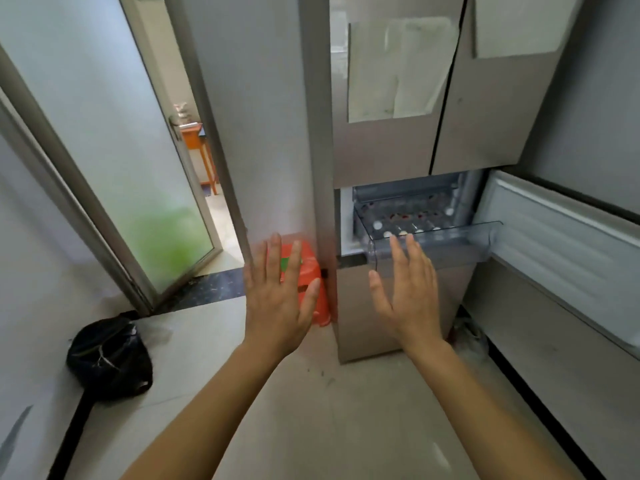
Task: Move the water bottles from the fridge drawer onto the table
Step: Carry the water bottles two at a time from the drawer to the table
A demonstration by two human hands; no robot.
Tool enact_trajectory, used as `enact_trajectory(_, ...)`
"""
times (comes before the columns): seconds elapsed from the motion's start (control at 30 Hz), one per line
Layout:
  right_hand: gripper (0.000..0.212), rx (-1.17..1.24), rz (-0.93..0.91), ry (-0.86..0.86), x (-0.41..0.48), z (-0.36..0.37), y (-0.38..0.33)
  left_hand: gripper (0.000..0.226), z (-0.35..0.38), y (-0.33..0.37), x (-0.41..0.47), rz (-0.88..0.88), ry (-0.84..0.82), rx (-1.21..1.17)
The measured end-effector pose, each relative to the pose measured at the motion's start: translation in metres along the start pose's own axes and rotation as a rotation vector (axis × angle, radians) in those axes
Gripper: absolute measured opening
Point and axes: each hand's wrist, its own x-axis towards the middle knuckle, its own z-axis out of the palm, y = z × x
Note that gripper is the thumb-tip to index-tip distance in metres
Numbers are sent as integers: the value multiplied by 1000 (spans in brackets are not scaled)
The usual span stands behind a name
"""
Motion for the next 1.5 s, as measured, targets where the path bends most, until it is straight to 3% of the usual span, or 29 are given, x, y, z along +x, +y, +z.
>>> enact_trajectory(0.4, 67, -272, 257, 13, 112, -11, 144, 68, 153, 86, 178, 181, -217, -170)
enact_trajectory(0.6, 65, -296, 375, 22, 139, -8, 229, 70, 227, 128, 225, 251, -358, -163)
enact_trajectory(0.77, 65, -248, 358, -69, 180, 18, 300, 73, 285, 151, 259, 229, -420, -108)
enact_trajectory(0.93, 60, -186, 310, -256, 242, 45, 371, 82, 333, 179, 300, 103, -499, -46)
enact_trajectory(1.07, 57, -182, 198, -425, 287, 71, 413, 70, 362, 188, 325, -4, -576, -34)
enact_trajectory(1.37, 43, 42, 176, -854, 335, 136, 449, 64, 432, 171, 356, -162, -863, -122)
enact_trajectory(1.5, 42, 49, 182, -968, 351, 173, 458, 63, 468, 155, 368, -186, -987, -141)
